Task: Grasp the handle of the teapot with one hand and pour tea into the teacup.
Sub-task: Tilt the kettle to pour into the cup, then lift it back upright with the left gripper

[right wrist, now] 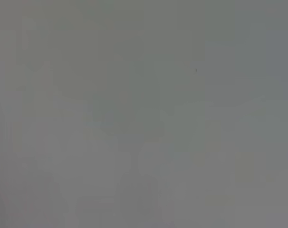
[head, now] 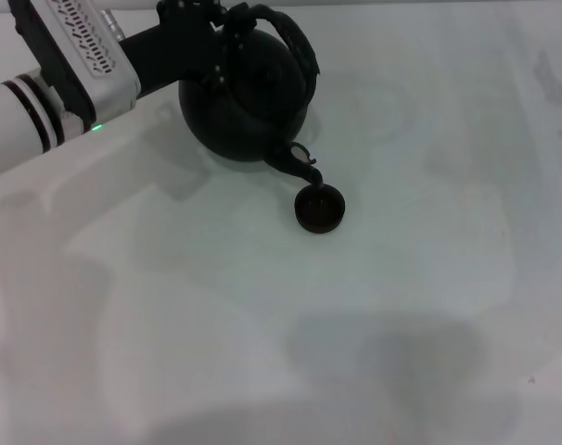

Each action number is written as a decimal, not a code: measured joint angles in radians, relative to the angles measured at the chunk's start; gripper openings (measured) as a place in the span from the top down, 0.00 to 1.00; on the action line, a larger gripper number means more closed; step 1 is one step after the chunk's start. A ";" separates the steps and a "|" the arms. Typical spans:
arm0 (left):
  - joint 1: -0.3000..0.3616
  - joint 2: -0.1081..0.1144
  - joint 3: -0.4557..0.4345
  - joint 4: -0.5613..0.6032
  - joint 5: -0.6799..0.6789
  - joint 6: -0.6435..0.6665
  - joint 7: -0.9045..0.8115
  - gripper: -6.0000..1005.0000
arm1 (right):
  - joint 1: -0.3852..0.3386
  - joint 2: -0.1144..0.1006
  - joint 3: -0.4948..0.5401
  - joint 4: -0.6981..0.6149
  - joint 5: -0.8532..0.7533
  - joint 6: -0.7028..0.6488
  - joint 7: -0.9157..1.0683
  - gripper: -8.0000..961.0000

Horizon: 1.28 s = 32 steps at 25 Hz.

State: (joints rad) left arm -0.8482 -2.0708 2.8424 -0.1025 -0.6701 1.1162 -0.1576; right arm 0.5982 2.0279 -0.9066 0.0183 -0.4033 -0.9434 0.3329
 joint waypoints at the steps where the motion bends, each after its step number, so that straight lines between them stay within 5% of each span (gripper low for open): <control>1: -0.001 0.000 0.000 0.000 0.000 0.001 0.001 0.89 | 0.000 0.000 0.000 0.000 0.000 0.000 0.000 0.12; 32: -0.017 0.003 0.000 -0.018 0.038 0.048 0.042 0.89 | -0.002 0.000 0.000 -0.018 0.001 0.000 0.000 0.12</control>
State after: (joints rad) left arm -0.8652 -2.0674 2.8424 -0.1208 -0.6317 1.1642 -0.1153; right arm 0.5959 2.0276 -0.9065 0.0002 -0.4019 -0.9435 0.3329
